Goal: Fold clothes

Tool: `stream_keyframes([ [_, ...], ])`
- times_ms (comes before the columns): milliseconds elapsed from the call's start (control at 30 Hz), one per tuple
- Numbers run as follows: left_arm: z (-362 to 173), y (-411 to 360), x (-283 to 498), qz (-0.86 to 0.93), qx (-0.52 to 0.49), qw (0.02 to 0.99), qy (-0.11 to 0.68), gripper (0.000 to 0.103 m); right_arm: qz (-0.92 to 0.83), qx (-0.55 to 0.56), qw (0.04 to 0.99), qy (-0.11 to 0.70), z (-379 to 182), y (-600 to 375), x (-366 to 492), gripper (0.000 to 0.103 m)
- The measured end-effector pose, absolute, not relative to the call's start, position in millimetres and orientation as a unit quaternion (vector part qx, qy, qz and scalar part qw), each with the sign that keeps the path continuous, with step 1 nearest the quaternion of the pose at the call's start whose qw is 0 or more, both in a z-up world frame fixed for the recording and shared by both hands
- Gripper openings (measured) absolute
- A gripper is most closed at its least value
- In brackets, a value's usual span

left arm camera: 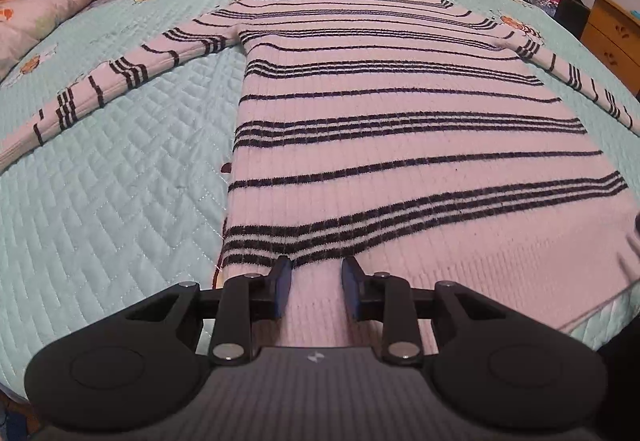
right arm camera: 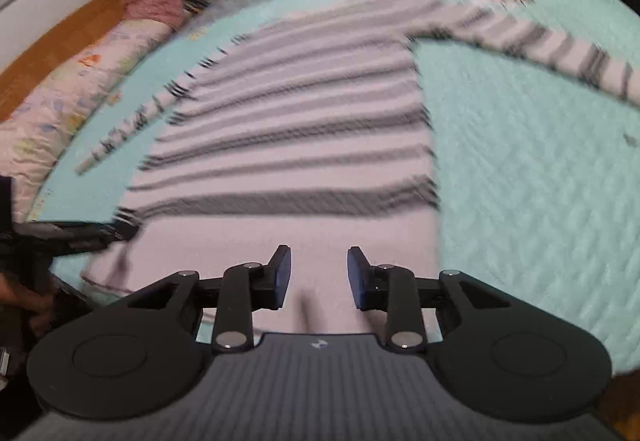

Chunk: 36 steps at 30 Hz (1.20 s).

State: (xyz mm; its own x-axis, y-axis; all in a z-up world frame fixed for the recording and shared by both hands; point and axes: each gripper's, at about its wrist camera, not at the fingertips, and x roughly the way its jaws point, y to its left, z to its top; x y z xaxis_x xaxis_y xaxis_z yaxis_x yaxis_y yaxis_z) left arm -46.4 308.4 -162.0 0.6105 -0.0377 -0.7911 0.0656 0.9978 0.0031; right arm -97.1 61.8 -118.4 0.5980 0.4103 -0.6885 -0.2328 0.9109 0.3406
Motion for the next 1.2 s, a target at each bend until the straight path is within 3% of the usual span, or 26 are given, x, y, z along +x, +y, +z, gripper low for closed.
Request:
stream_keyframes([
  [133,-161.3,309.0,-46.5,-0.029,0.015,0.897,0.442,0.031,0.187,0.096,0.888,0.41,-123.5,72.8,-89.0,0.05],
  [233,-161.2,309.5,-46.3,-0.03,0.015,0.896,0.442,0.031,0.156,0.044,0.883,0.44,-152.4,68.4,-88.0,0.048],
  [467,-162.1,308.5,-46.4,-0.031,0.018,0.896,0.442,0.031,0.169,0.041,0.886,0.43,-125.7,73.6,-95.6,0.049],
  [600,-161.8,309.9,-45.4,-0.03,0.013,0.895,0.444,0.032,0.19,0.046,0.893,0.405,-117.0,88.6,-85.0,0.056],
  [733,-162.2,311.5,-44.7,-0.031,0.01,0.895,0.446,0.032,0.169,-0.014,0.876,0.452,-151.4,92.6,-72.7,0.059],
  [1200,-161.7,328.4,-36.9,-0.037,-0.052,0.892,0.448,0.041,0.189,0.042,0.893,0.407,-103.1,80.2,-58.4,0.061],
])
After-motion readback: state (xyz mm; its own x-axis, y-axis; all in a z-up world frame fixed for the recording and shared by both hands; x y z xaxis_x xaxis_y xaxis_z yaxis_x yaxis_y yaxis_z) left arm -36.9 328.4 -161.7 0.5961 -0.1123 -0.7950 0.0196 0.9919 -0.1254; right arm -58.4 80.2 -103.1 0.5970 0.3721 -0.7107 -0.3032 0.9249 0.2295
